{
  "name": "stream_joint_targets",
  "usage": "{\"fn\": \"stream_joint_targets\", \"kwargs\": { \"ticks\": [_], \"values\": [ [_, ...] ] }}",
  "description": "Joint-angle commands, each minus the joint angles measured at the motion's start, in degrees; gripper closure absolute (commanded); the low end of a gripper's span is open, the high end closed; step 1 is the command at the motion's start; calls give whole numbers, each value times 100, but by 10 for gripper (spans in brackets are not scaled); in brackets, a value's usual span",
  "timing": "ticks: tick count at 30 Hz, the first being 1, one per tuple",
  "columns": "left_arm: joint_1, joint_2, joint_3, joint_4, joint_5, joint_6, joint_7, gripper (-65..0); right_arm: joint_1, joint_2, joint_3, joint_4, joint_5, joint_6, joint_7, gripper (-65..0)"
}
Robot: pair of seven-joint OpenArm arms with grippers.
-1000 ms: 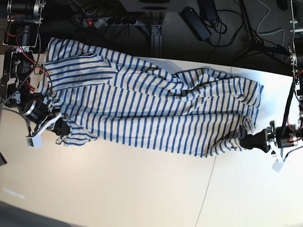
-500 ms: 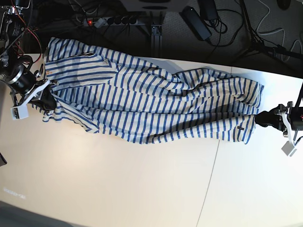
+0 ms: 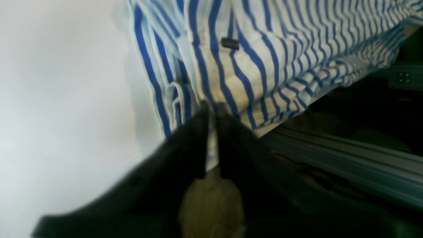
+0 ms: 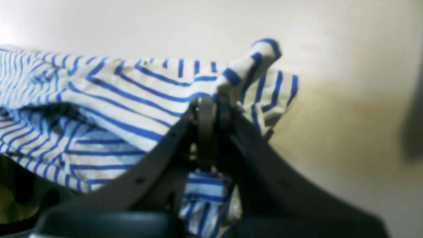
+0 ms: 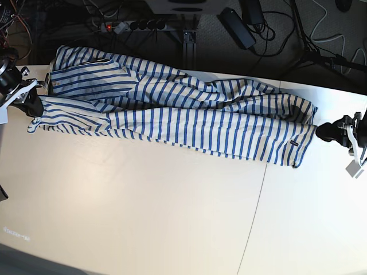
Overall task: Fold the T-shirt properly
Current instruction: 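Grasp the shirt ends and pull them apart to straighten the strip, then regrasp the strip ends with both grippers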
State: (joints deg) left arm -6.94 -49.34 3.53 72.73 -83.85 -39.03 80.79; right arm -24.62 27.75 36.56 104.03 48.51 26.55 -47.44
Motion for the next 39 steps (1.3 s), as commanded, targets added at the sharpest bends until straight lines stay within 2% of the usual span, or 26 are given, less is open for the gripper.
{"fn": "stream_joint_targets", "kwargs": {
  "ticks": [1,3,4,7,8,9,12,17,18,19,20,21,25,29,33,36,37,39],
  "values": [
    [-109,-142,-59,70,-115,-97,-79,-206,13,109,70,79,35,538,118,0],
    [-114,-144,-59,70,-115,-97,-79,-304,15,109,70,70,-4,538,177,0],
    [-114,-144,-59,70,-115,-97,-79,-318,15,109,70,70,-61,538,238,0],
    [-116,-146,-61,70,-115,-97,-79,-318,31,109,70,72,-101,533,343,-304],
    [-116,-146,-61,70,-115,-97,-79,-318,57,109,70,72,-85,533,374,-364],
    [-118,-146,-61,70,-115,-97,-79,-318,116,109,72,74,-26,533,391,-387],
    [-149,-127,-175,72,-115,-97,-79,-316,358,94,72,153,188,535,354,-386],
    [-111,0,-1351,72,-115,-97,-79,-316,540,90,70,433,466,535,221,-371],
    [-111,-2,-1545,72,-115,-97,-79,-316,542,76,70,435,461,538,221,-311],
    [-111,-2,-1696,70,-115,-97,-79,-316,540,68,63,431,437,538,221,-207],
    [-111,-2,-1799,70,-115,-97,-79,-316,540,61,52,426,417,538,221,-74],
    [-111,-2,-1851,70,-115,-97,-79,-316,538,59,44,415,387,538,221,0],
    [76,2,-1856,70,-115,-97,-79,-316,463,28,44,341,-304,535,260,0],
    [426,210,-1856,70,-115,-97,-79,-316,299,35,-55,-92,-372,535,356,0],
    [507,542,-1856,70,-115,-97,-79,-317,334,35,-579,-706,-435,535,450,0],
    [520,686,-1851,70,-115,-97,-195,-321,343,35,-1163,-1145,-938,533,874,0],
    [520,717,-1845,70,-115,-97,-372,-346,369,35,-1344,-1287,-1078,531,1005,0],
    [520,745,-1829,70,407,-97,-817,-402,529,33,-1652,-1582,-1169,520,1058,0]
  ]
}}
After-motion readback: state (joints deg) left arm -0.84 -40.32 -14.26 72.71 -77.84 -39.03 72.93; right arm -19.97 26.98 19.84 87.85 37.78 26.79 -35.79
